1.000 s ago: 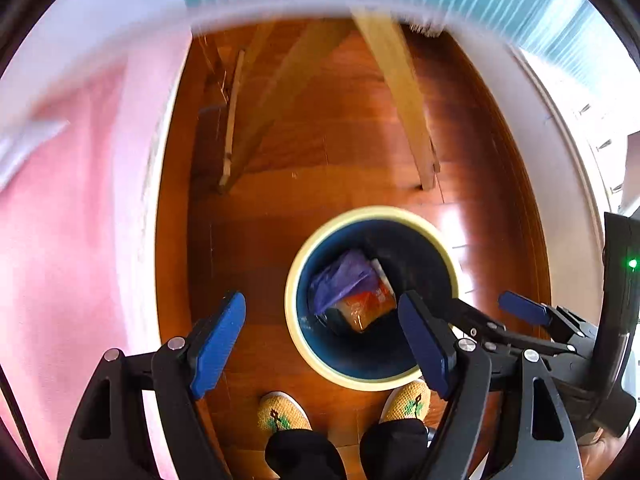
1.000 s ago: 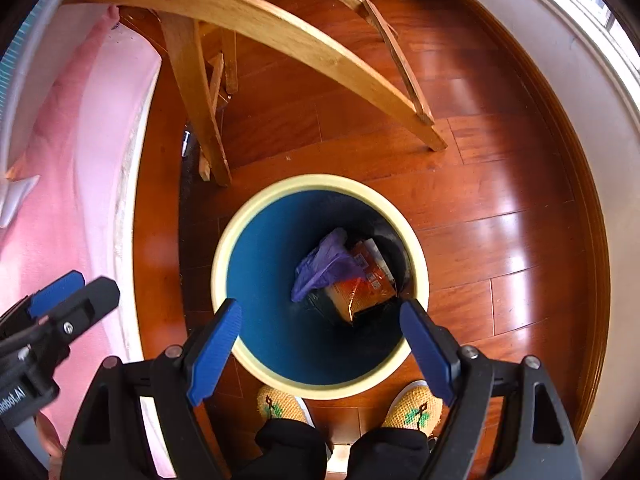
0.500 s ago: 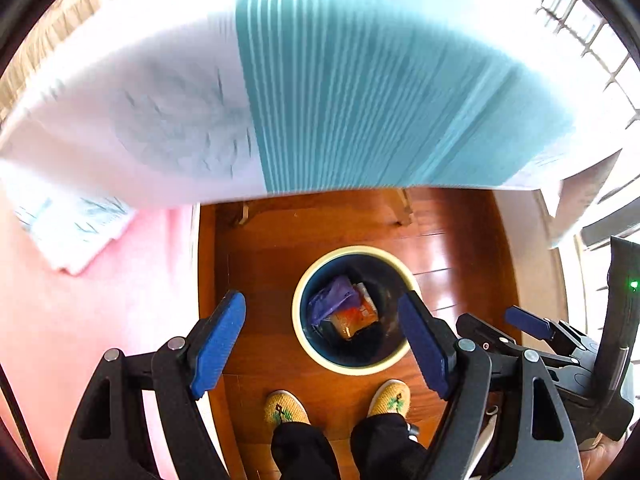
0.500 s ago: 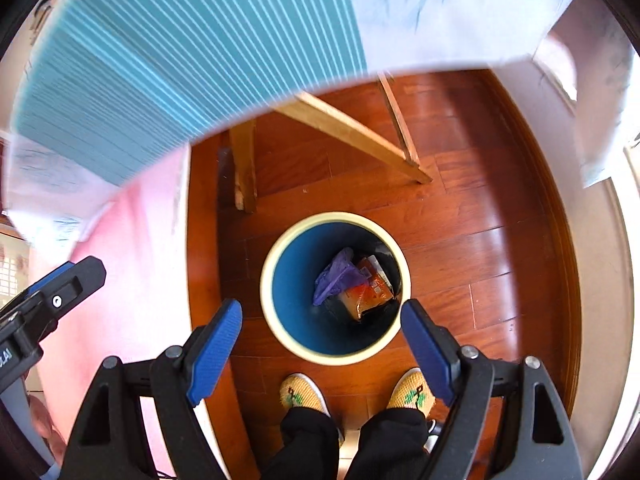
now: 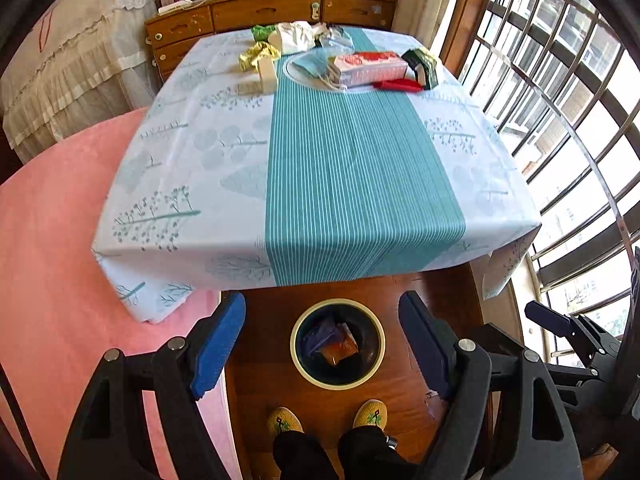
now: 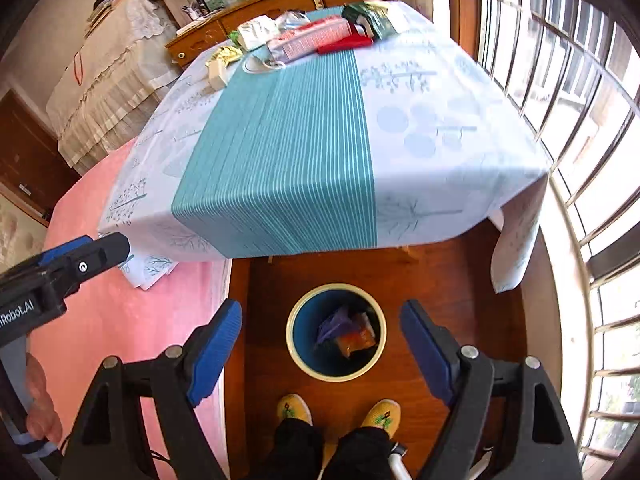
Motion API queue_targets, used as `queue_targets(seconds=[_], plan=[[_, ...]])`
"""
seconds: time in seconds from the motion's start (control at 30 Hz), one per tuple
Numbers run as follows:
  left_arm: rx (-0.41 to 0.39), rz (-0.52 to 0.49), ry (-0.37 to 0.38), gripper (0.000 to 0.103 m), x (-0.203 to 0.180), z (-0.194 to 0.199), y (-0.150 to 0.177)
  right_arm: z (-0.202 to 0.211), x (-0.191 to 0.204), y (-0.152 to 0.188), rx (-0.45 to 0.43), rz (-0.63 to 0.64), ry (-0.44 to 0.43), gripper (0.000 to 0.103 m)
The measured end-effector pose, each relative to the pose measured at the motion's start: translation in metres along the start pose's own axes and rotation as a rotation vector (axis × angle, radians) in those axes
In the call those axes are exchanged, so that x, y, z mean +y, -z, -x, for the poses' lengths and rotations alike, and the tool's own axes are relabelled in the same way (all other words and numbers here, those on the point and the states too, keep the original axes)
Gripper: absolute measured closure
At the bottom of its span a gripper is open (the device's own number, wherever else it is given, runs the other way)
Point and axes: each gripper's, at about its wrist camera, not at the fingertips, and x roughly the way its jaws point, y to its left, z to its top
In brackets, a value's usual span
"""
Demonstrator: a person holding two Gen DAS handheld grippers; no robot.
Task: Collect trash
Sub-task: 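Raise both open tools from the bin back over the table, then grasp the yellow crumpled wrapper with the left tool while the right grasps the beige block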
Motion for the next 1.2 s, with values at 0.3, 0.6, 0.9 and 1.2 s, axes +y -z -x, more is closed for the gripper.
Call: queue_targets(seconds=[0.3, 0.6, 0.9, 1.2], plan=[[-0.155, 0.042, -0.069, 0.023, -0.009, 0.087, -0.048, 0.082, 0.015, -0.065, -0.159, 0.076, -0.009, 0.021], [-0.284, 0.073, -0.135, 0.016, -0.012, 0.137, -0.082, 0.126, 0.031, -0.123, -0.289, 0.179, -0.053, 0.021], [-0.271, 0.058, -0.133, 0.016, 0.008, 0.125, -0.115, 0.096, 0.072, -0.181, -0.278, 0.212, -0.095, 0.023], [-0.217, 0.058, -0.074, 0.018, 0.09, 0.051, -0.177, 0.008, 0.13, -0.243, -0.2, 0.214, -0.059, 0.033]])
